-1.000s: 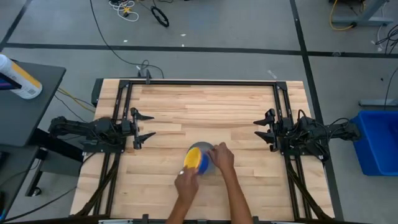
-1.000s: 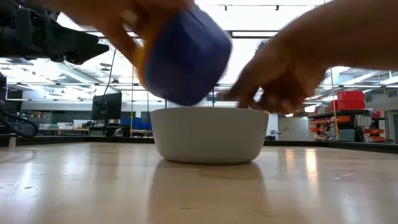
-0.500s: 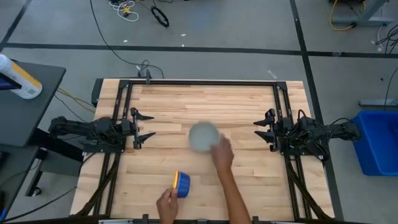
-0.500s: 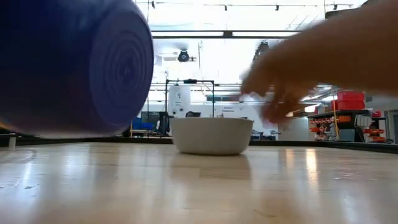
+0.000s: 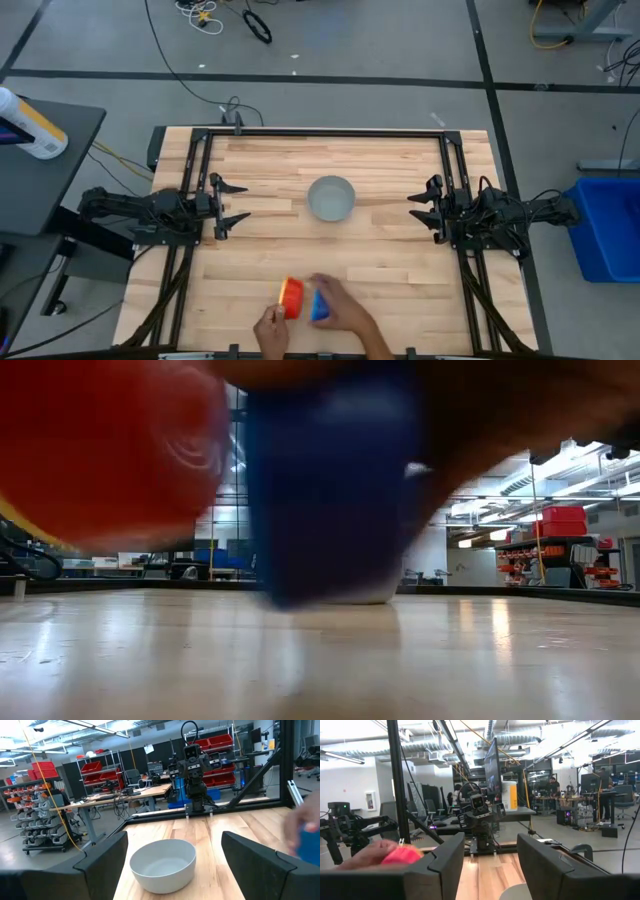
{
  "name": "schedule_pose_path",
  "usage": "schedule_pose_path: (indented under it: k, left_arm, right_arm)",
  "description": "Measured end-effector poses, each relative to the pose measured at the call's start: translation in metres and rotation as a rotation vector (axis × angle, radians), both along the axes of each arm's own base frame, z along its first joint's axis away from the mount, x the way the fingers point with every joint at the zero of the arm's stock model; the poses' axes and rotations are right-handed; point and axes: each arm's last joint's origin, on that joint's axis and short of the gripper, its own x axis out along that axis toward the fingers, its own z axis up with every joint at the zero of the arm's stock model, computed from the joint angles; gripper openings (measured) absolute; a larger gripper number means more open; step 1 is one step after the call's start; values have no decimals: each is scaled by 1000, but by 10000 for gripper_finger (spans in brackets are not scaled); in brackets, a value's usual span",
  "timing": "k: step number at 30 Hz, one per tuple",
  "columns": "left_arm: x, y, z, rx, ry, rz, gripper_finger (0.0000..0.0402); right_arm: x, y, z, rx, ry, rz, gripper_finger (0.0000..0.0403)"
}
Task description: Nest bowls inside each other
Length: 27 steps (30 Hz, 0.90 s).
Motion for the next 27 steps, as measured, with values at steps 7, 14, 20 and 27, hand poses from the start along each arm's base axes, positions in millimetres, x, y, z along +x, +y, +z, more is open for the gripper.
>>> schedule_pose_path:
  k: [7,14,20,27]
  left_arm:
    - [0,0,0,0,0,0,332]
    - [0,0,0,0,0,0,332]
    - [0,0,0,0,1,0,332]
    - [0,0,0,0,0,0,332]
  right_arm:
    - [0,0,0,0,0,0,205]
    - [0,0,0,0,0,0,215]
    - [0,0,0,0,0,0,222]
    - [0,0,0,0,0,0,224]
